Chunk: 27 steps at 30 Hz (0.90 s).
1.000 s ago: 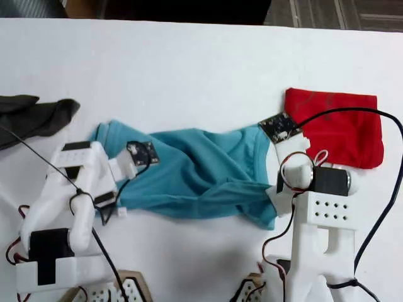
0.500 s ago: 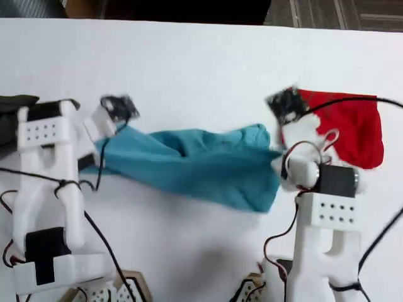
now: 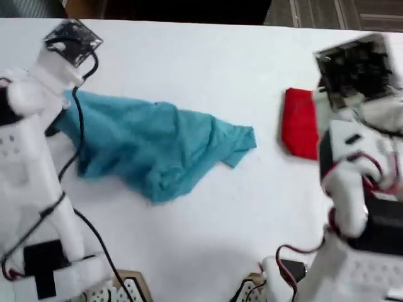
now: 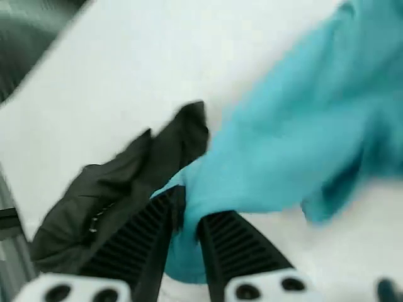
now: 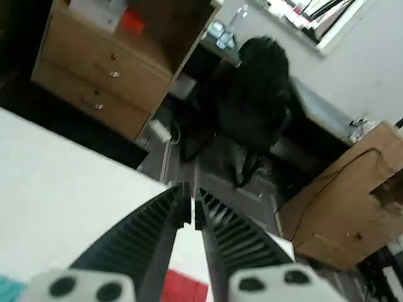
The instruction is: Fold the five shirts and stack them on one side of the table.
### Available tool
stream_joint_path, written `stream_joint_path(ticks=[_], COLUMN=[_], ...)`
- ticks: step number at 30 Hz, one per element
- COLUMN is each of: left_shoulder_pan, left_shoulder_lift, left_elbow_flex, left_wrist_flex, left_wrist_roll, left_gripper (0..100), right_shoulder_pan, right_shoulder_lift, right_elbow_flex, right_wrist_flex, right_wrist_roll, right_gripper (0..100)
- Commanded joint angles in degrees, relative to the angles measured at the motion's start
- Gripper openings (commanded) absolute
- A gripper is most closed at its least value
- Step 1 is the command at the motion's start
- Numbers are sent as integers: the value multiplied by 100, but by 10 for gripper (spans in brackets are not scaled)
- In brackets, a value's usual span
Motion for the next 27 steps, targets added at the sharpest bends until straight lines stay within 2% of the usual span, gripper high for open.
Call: stream_joint_path(ticks=[1, 3, 5, 8, 10, 13, 16, 19, 23, 27], left_shoulder_pan=[141, 220, 220, 44, -97, -457, -862, -1196, -1521, -1697], left_shoulder_lift=[-695, -879, -923, -923, -923, -923, -923, -914, -914, -914], left_elbow_flex=[-31, 356, 892, 2000, 2738, 3688, 4409, 4936, 5446, 5701], left_wrist_flex=[97, 97, 62, -378, -914, -1767, -2488, -3059, -3648, -3807], left_wrist_roll=[70, 70, 53, 53, 53, 44, -185, -360, -352, -343], left_gripper=[25, 25, 25, 25, 25, 25, 25, 25, 25, 25], right_shoulder_pan=[-13, -189, -514, -1015, -1297, -1754, -2352, -2967, -3829, -4356], right_shoulder_lift=[84, 84, 154, 716, 1534, 2941, 3943, 4435, 4813, 5191], right_elbow_flex=[-510, -246, 211, 1169, 1670, 1670, 1099, 677, 809, 1213], right_wrist_flex=[154, 655, 1068, 936, 840, 1156, 1587, 1701, 1648, 1209], right_wrist_roll=[0, -141, -721, -1565, -1591, -1591, -1591, -1591, -1591, -1626], right_gripper=[21, 22, 22, 23, 24, 36, 114, 163, 152, 152])
